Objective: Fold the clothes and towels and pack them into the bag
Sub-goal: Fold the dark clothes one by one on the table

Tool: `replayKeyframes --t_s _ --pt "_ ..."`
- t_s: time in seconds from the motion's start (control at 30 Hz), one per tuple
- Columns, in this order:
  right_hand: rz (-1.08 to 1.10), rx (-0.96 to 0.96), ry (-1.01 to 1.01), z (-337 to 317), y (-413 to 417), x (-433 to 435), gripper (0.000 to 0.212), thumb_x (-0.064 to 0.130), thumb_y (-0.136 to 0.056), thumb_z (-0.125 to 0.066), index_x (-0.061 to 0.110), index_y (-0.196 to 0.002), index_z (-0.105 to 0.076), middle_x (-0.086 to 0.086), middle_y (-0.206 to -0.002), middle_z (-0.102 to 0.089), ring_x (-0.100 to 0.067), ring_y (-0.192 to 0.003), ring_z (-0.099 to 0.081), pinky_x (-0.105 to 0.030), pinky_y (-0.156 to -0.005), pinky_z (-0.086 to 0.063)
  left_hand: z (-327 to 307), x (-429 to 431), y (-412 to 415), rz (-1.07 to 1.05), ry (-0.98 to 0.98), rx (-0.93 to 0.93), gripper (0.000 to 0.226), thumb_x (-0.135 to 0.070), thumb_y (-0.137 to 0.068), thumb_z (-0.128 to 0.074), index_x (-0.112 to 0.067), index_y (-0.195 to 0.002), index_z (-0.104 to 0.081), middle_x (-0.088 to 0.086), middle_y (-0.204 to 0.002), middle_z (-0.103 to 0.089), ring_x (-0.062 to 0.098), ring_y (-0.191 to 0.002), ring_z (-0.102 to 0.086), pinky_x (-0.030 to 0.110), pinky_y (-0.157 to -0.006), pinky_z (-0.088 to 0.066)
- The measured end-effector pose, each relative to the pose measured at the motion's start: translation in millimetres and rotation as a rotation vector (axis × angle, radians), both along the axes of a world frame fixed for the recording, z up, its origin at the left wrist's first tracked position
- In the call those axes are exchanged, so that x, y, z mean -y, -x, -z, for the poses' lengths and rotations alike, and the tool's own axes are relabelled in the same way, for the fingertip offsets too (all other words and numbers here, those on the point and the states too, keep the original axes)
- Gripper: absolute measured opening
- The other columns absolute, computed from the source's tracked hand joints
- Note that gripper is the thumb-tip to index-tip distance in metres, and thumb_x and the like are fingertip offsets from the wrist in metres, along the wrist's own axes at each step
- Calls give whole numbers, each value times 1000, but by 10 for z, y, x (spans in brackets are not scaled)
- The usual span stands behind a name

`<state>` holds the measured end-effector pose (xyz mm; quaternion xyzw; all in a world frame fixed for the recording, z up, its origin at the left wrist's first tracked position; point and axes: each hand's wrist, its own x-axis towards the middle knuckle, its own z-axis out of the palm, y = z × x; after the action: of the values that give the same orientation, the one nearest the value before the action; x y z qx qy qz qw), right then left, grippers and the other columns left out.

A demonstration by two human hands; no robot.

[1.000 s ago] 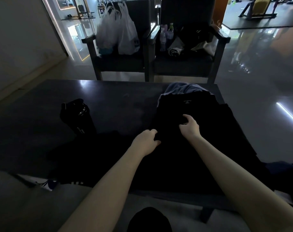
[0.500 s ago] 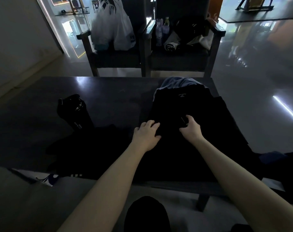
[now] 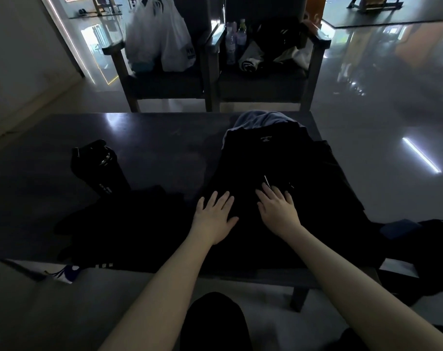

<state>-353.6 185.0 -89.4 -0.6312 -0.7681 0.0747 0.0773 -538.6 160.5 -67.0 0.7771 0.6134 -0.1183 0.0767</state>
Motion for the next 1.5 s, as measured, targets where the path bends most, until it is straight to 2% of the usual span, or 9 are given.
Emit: replayKeyframes --t_s 0.23,0.57,0.67,0.8,1.0,1.13,1.23,1.37,1.5 --pt "-12 -4 20 -45 -92 230 52 39 -100 -33 23 -148 -25 1 -158 -14 -20 -146 -7 -45 -118 -6 -50 145 -77 84 -62 -74 64 -50 -101 -22 -19 -153 -2 -2 -161 8 20 -147 12 47 -118 5" --pt "-38 -59 -41 -209 -706 906 52 42 -95 -47 21 -142 -41 3 -152 -32 -16 -142 -24 -38 -116 -12 -121 614 -356 239 59 10 82 -65 -90 -37 -22 -153 -5 -5 -161 5 16 -147 4 44 -119 -2" --pt "-41 34 73 -258 -921 1093 64 56 -91 -46 24 -145 -34 6 -155 -26 -14 -144 -17 -41 -116 -8 -99 747 -457 232 101 31 94 -70 -84 -43 -21 -153 -1 -5 -160 9 18 -147 7 44 -119 -5" --pt "-50 89 198 -256 -1167 1287 75 63 -88 -45 27 -150 -22 10 -158 -10 -12 -146 -5 -43 -117 -4 -83 819 -494 195 18 77 75 -58 -94 -40 -22 -153 -10 -3 -161 -2 19 -148 -2 44 -117 -15" --pt "10 143 132 -176 -1335 1354 55 40 -99 -39 25 -149 -23 8 -158 -13 -11 -146 -8 -40 -116 -12 -51 887 -508 233 -116 -40 59 -12 -96 -41 -15 -151 -19 6 -158 -16 25 -144 -18 42 -108 -35" --pt "57 221 53 -150 -1435 1355 54 14 -98 -38 17 -149 -22 -2 -158 -19 -19 -145 -18 -38 -114 -23 -51 896 -418 146 -150 26 64 -2 -91 -46 -18 -149 -23 1 -157 -19 20 -143 -21 39 -107 -36" --pt "104 267 13 -165 -1484 1329 55 10 -96 -42 15 -148 -26 -6 -154 -28 -21 -141 -27 -39 -113 -26 -52 897 -318 47 -187 12 64 -3 -90 -49 -19 -148 -26 0 -155 -24 21 -139 -28 38 -104 -38" --pt "223 266 -57 -145 -1529 1261 39 8 -89 -53 12 -129 -51 -7 -134 -54 -27 -121 -51 -44 -102 -35 -68 882 -155 -39 -217 -89 54 -5 -91 -47 -18 -142 -36 2 -146 -37 23 -129 -40 36 -99 -39" --pt "317 284 -43 -207 -1604 1316 18 6 -86 -52 14 -101 -58 -3 -97 -67 -25 -96 -61 -36 -87 -40 -125 898 8 -65 -253 -181 42 -4 -91 -44 -17 -130 -48 3 -128 -51 22 -118 -49 34 -97 -38"
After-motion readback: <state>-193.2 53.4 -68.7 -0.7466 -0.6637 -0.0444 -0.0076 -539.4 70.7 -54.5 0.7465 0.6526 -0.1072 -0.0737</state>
